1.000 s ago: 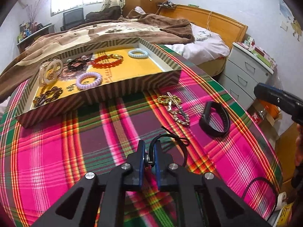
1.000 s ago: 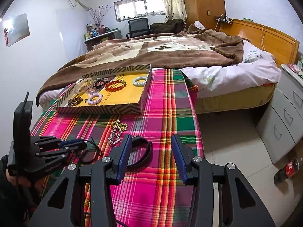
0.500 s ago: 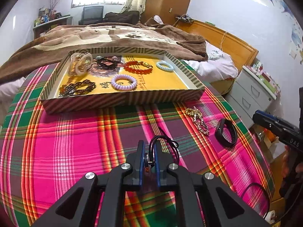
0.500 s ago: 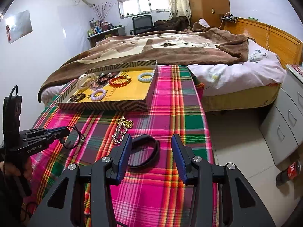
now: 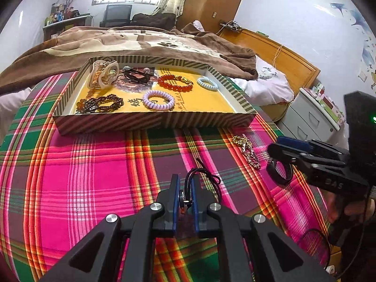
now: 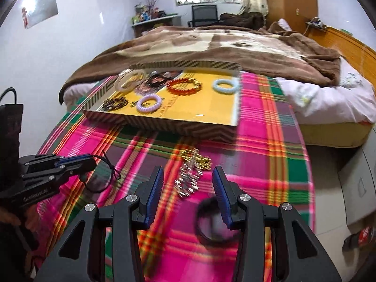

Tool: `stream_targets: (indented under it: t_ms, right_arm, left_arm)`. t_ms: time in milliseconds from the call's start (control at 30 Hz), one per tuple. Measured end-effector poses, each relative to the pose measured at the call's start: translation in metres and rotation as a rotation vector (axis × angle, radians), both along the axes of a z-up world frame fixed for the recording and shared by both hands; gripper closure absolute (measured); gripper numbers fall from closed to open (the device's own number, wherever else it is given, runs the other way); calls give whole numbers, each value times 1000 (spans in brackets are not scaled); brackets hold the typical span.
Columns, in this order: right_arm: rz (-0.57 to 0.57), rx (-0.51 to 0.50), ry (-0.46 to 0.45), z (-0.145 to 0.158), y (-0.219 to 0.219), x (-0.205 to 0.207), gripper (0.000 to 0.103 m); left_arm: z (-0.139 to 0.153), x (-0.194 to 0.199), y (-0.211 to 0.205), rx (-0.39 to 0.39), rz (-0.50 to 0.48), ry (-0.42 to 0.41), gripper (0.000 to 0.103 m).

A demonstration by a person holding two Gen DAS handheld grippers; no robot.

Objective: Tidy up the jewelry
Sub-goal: 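Lower the right gripper onto the gold chain bracelet and close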

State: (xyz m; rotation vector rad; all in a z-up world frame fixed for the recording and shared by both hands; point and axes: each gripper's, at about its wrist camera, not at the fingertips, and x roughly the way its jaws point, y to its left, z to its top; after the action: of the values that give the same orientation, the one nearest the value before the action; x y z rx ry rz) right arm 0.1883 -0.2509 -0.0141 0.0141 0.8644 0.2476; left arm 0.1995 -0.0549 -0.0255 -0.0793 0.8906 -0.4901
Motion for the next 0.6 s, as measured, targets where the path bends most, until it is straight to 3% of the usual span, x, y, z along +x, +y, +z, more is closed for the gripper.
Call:
stream_targets:
  t_ms: [133, 267, 400, 500, 600]
  right_arm:
    - [22, -31, 34, -11, 15, 13, 59]
    - [-7, -65, 75, -21, 19, 24, 76]
    - [-25, -95, 92, -28, 18, 28, 78]
    - [-40, -111, 92, -27, 18, 29, 90]
    - [-38, -115, 94, -28, 19, 29, 92]
  left_arm:
    - [-3, 5, 5, 0, 7, 6, 94]
    - [-5, 6, 6, -8, 6, 13, 94]
    - [-6, 7, 6, -11, 1, 17, 94]
    - [-7, 7, 6, -13, 2, 20, 94]
    - [-6, 7, 7, -16, 1, 16, 94]
